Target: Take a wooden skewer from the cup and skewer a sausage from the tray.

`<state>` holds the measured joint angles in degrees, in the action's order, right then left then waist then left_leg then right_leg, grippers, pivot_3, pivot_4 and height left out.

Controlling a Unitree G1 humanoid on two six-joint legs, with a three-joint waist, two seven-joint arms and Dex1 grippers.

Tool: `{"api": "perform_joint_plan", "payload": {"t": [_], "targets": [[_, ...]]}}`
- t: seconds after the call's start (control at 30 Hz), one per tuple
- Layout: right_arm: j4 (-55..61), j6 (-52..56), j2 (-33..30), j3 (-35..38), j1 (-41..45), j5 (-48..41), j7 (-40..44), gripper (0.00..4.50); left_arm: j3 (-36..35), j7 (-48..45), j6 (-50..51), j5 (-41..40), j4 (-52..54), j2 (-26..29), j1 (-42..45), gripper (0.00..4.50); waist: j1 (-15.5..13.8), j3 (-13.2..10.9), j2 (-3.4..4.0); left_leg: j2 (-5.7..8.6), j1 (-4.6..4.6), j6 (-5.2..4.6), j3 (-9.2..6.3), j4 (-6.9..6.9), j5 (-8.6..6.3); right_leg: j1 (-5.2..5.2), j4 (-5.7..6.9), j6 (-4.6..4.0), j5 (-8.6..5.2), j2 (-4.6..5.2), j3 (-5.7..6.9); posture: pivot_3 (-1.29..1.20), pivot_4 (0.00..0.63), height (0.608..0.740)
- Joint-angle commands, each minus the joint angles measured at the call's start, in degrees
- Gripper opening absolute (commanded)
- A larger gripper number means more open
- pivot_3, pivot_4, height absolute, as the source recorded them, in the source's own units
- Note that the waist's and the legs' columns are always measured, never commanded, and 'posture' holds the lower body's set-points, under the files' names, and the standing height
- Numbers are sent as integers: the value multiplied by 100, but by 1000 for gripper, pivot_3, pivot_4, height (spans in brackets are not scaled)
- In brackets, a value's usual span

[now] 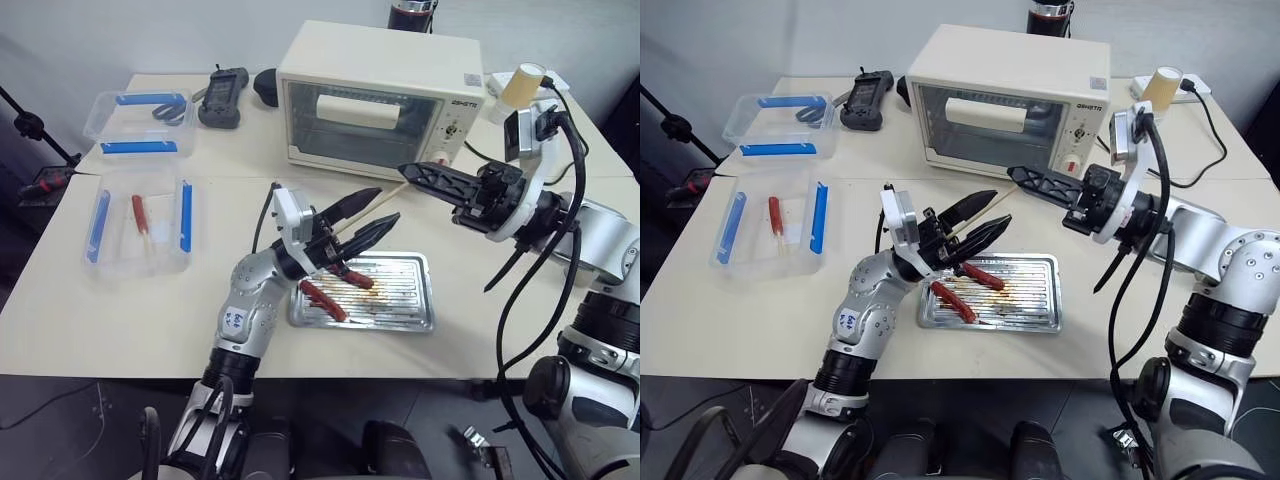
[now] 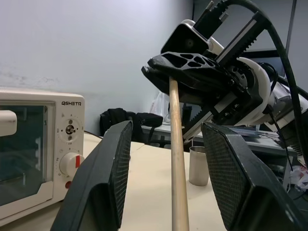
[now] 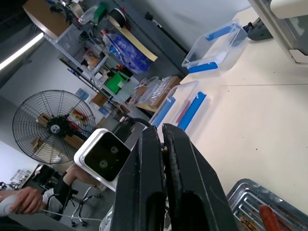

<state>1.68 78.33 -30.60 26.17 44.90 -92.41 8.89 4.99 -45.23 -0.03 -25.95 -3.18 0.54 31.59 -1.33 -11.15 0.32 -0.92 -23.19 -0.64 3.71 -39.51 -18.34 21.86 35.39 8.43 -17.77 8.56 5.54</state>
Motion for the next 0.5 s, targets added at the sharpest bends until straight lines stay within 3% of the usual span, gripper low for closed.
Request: {"api": "perform_joint_plan", "payload": {"t": [0.03, 0.2, 0.43, 0.5], "targets": [[117, -293, -174, -109, -53, -338, -32, 0, -3, -9, -128, -37, 77, -72, 93, 1566, 2, 0, 0, 0, 0, 0, 0, 0, 0, 0, 0, 0, 0, 0, 0, 0, 150, 740], [133, -544, -330, -312, -170, -503, -28, 0, -28, 19, -164, -34, 91, -82, 68, 22, -1, -1, -2, 0, -1, -1, 0, 0, 0, 0, -3, 0, 0, 0, 0, 0, 150, 740], [108, -760, -530, -577, -339, -775, -117, 0, -89, 86, -167, -48, 77, -81, 102, 22, -5, -1, -2, -1, -2, -1, -1, 0, 0, 0, -5, 0, 0, 0, 1, 0, 150, 740], [183, -822, -647, -615, -378, -569, 15, 519, -145, 111, -133, -75, 78, -46, 112, 0, -6, -1, -3, -1, -2, -1, -1, 0, 0, 0, -6, 0, 0, 0, 1, 0, 150, 740]]}}
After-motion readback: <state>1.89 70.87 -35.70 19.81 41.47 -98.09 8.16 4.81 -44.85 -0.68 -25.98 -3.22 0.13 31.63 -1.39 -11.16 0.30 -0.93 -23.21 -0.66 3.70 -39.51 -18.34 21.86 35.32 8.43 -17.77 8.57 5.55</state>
